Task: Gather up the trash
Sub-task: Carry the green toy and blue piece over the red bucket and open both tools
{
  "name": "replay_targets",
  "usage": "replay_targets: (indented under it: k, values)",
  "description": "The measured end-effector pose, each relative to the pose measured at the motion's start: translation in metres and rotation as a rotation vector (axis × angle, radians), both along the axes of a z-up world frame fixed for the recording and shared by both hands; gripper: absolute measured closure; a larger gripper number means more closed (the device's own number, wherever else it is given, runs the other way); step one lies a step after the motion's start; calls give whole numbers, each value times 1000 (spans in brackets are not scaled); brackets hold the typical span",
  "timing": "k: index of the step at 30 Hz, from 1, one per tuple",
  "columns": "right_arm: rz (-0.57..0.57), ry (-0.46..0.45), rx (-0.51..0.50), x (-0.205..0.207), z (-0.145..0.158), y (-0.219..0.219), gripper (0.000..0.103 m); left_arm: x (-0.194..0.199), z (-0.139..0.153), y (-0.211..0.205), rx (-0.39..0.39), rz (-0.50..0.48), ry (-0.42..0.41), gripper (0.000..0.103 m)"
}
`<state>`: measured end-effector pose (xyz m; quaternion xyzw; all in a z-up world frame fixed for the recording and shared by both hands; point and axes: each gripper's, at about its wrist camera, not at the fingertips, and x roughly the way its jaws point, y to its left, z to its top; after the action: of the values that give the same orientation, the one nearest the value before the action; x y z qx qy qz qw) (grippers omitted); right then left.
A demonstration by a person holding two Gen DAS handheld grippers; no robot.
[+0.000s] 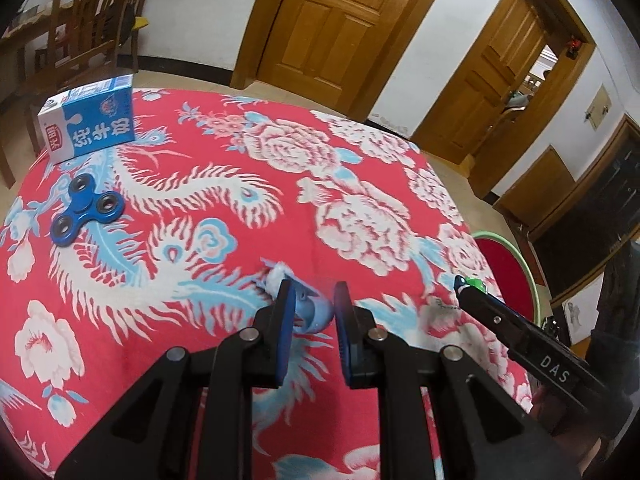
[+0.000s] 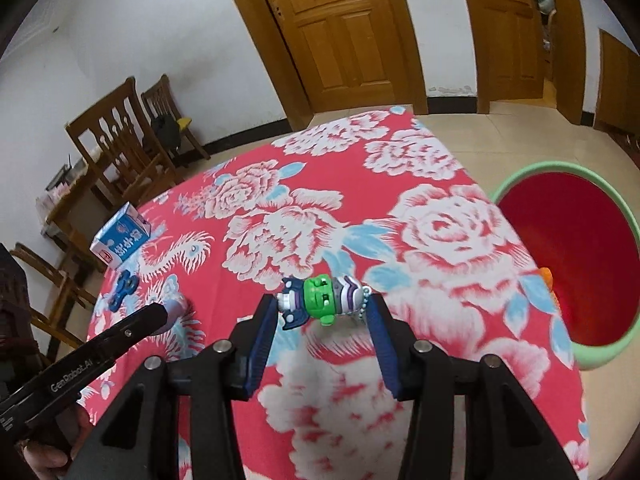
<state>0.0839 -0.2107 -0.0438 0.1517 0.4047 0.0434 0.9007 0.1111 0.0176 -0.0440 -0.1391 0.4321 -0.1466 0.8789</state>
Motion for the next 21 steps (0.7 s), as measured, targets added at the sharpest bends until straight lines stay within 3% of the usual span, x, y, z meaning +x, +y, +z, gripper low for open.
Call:
replay_targets:
  k: [21]
  values:
    - [-164,-70,83,-44,20,-96,54,-6,36,-86,6,-189,-42,85]
